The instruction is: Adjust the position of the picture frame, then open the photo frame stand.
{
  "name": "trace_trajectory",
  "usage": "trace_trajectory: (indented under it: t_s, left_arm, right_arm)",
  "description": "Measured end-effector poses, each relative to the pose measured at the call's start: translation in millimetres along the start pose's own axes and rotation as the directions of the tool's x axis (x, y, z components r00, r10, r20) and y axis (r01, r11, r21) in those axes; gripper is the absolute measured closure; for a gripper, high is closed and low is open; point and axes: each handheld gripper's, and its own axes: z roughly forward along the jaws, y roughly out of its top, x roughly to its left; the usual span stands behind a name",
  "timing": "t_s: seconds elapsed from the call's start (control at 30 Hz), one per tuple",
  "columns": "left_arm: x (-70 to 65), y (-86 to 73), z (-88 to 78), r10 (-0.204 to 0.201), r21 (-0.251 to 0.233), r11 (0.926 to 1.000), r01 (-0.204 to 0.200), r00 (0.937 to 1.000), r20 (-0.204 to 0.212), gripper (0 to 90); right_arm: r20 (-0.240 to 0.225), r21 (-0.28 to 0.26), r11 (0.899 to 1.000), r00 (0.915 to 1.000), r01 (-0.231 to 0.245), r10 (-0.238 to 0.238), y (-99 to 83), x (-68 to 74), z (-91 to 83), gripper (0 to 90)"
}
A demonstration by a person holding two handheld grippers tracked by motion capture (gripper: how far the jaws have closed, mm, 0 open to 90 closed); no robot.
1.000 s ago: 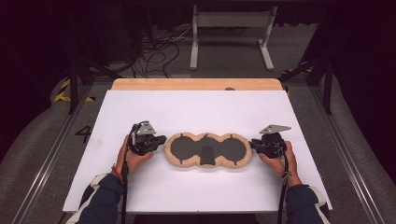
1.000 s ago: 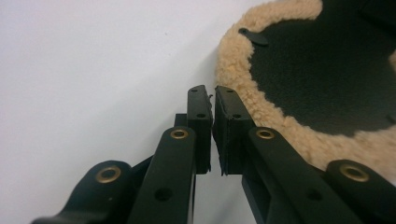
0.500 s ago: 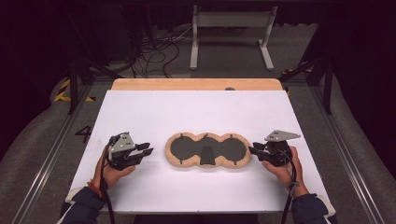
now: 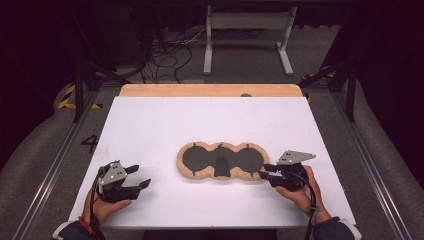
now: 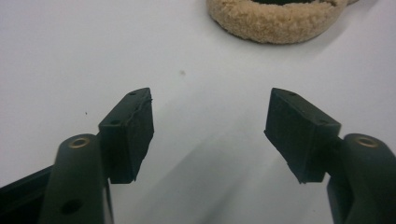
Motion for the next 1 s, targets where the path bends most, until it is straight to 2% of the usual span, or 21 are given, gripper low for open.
trace_trajectory:
  t_s: [0.1, 0.17, 0.27, 0.37, 0.43, 0.5, 0.6, 0.67, 0.73, 0.8, 1.0]
  left_arm:
    - [-2.7, -3.0, -3.2, -0.012, 0.009, 0.9999, 0.012, 0.9998, -0.015, 29.7]
    - [-3.9, -5.5, -4.6, -0.021, 0.019, 0.9996, 0.021, 0.9993, -0.03, 24.5]
    - [-2.2, -6.6, -6.8, -0.032, 0.012, 0.9994, 0.033, 0.999, -0.032, 21.4]
    - [-0.4, -6.6, -5.5, -0.033, 0.01, 0.9994, 0.034, 0.999, -0.03, 20.7]
    - [-0.8, -7.0, -4.5, -0.025, 0.027, 0.9993, 0.026, 0.9991, -0.036, 19.5]
    - [-1.7, -6.5, -3.4, -0.015, 0.032, 0.9993, 0.016, 0.9994, -0.031, 19.3]
    - [-3.7, -4.7, -2.0, -0.009, 0.03, 0.9995, 0.01, 0.9994, -0.033, 18.8]
    - [-4.9, -3.8, -0.8, -0.006, 0.032, 0.9995, 0.007, 0.9995, -0.031, 18.7]
    - [-5.8, -3.1, 0.4, 0.006, 0.04, 0.9992, -0.005, 0.9997, -0.022, 18.4]
    - [-6.5, -2.9, 0.8, 0.015, 0.048, 0.9988, -0.013, 0.9996, -0.025, 18.0]
    - [-5.5, -3.8, 1.3, 0.007, 0.05, 0.9987, -0.006, 0.9997, -0.022, 17.3]
  right_arm:
    - [-0.005, 0.015, 1.0, 1.0, 0.007, -0.007, -1.9, 3.2, 1.7, 61.1]
    - [-0.011, 0.02, 1.0, 0.9999, 0.013, -0.013, -2.0, 6.3, 3.4, 59.4]
    - [-0.019, 0.016, 1.0, 0.9995, 0.024, -0.023, 0.6, 8.3, 4.8, 58.3]
    - [-0.039, 0.011, 1.0, 0.9992, 0.012, -0.011, 1.0, 9.1, 6.2, 58.2]
    - [-0.046, 0.02, 1.0, 0.9989, 0.015, -0.014, 0.5, 10.4, 7.7, 59.0]
    - [-0.06, 0.019, 1.0, 0.9981, 0.013, -0.012, 0.5, 12.3, 9.8, 63.1]
    - [-0.062, 0.021, 1.0, 0.9979, 0.024, -0.022, 0.4, 15.8, 12.6, 64.7]
    - [-0.083, 0.015, 1.0, 0.9964, 0.017, -0.016, 0.2, 19.2, 13.7, 68.5]
    - [-0.074, 0.017, 1.0, 0.997, 0.021, -0.02, -0.1, 22.2, 13.2, 69.4]
    - [-0.103, 0.013, 1.0, 0.9946, 0.016, -0.015, -0.3, 26.0, 13.0, 70.0]
    - [-0.127, 0.027, 0.999, 0.9911, 0.046, -0.042, 6.3, 40.3, 21.0, 69.1]
